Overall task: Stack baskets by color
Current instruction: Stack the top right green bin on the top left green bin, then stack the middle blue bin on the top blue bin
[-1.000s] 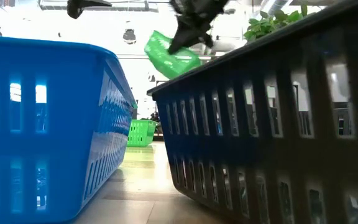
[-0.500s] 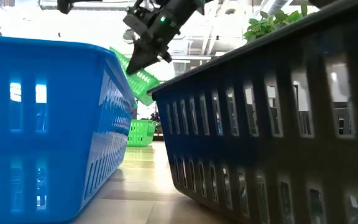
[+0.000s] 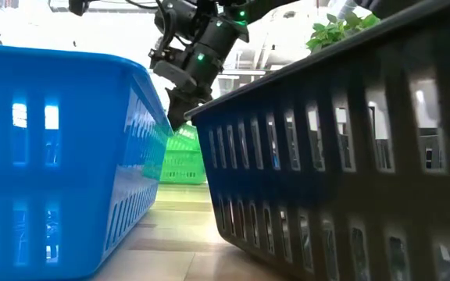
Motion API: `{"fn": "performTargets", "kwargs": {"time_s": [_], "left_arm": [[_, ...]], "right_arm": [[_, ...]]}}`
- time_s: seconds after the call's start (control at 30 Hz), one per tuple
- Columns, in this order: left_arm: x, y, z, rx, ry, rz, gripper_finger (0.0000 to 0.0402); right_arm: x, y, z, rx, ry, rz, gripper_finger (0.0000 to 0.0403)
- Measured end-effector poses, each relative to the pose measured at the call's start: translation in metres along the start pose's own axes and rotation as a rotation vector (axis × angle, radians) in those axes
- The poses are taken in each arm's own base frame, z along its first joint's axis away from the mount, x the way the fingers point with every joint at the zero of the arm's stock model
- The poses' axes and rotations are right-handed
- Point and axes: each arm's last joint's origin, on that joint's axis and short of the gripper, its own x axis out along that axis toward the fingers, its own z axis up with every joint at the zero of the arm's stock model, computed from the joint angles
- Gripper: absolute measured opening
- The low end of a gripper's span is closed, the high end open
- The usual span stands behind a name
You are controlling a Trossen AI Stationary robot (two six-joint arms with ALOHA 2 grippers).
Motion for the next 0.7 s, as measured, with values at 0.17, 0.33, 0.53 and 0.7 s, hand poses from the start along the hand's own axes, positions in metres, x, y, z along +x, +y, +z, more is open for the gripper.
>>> {"fn": "performTargets", "kwargs": {"time_s": [0.17,0.33,0.53,0.7], "left_arm": [[0.000,0.000,0.000,0.012,0.002,0.004,0.0279],[0.000,0.000,0.000,0.014,-0.001,0.009,0.0279],[0.000,0.001,-0.001,0.012,0.005,0.008,0.0279],[0.000,0.001,-0.001,0.007,0.018,0.002,0.0279]], "right_arm": [[-0.003,0.002,-0.003,-0.006,0.037,0.001,0.0030],[-0.006,0.004,-0.007,-0.045,0.075,0.004,0.0066],[-0.006,0.005,-0.005,-0.036,0.058,0.005,0.0119],[-0.015,-0.001,-0.004,-0.025,0.064,-0.002,0.0158]]}}
